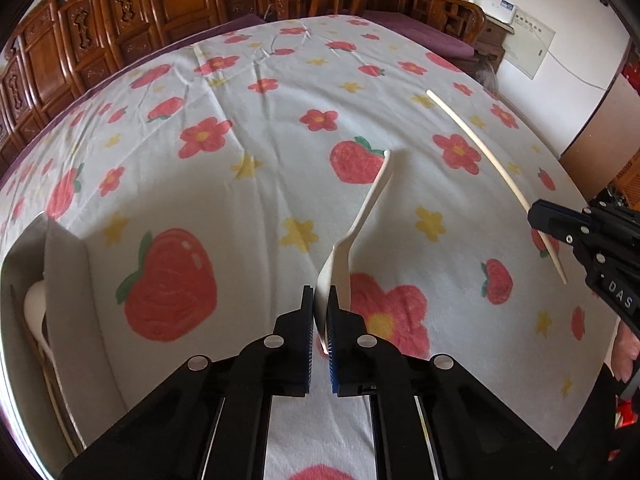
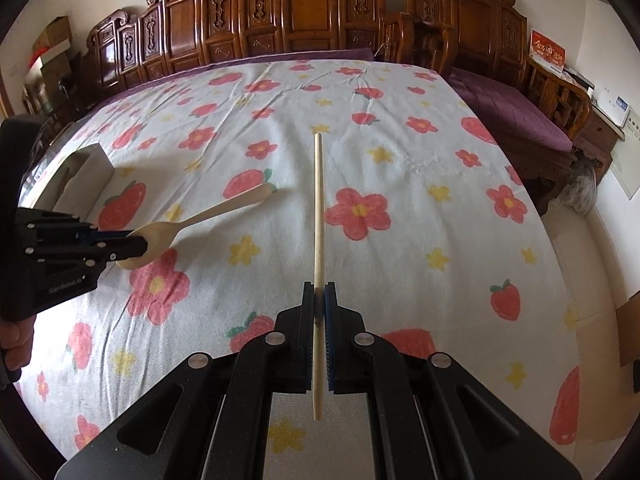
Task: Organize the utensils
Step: 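Carry the white spoon and chopstick over the metal tray with both grippers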
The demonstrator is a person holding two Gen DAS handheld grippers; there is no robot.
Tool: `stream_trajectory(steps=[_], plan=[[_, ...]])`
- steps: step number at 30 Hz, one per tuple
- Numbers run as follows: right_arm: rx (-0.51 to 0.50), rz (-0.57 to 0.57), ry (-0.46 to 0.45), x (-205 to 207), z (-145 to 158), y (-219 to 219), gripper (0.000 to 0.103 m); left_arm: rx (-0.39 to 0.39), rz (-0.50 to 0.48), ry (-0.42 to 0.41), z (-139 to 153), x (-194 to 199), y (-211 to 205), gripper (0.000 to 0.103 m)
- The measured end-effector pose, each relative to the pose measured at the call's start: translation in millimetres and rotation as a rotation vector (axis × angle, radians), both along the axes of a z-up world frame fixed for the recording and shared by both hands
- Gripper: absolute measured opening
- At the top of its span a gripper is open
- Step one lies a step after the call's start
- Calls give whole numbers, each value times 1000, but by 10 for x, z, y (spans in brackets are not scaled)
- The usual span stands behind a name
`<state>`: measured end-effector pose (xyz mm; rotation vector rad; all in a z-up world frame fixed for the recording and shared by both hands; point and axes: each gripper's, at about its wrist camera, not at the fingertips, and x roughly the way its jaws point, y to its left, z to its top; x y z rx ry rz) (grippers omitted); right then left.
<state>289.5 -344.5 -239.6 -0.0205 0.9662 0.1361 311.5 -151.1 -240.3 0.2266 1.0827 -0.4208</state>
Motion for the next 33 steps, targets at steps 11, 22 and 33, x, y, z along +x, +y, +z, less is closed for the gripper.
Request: stream_trajectory(steps=[11,22,33], plan=[[14,34,-37,-32,210,218,6,-30,103,-117,476,-263,492,5],[40,115,-63,-59,436,815,6,-35,224,-182,774,-432,1210,5],[62,197,-74,-111,566,1357,6,-21,331,-202,785,-554,1760,5]])
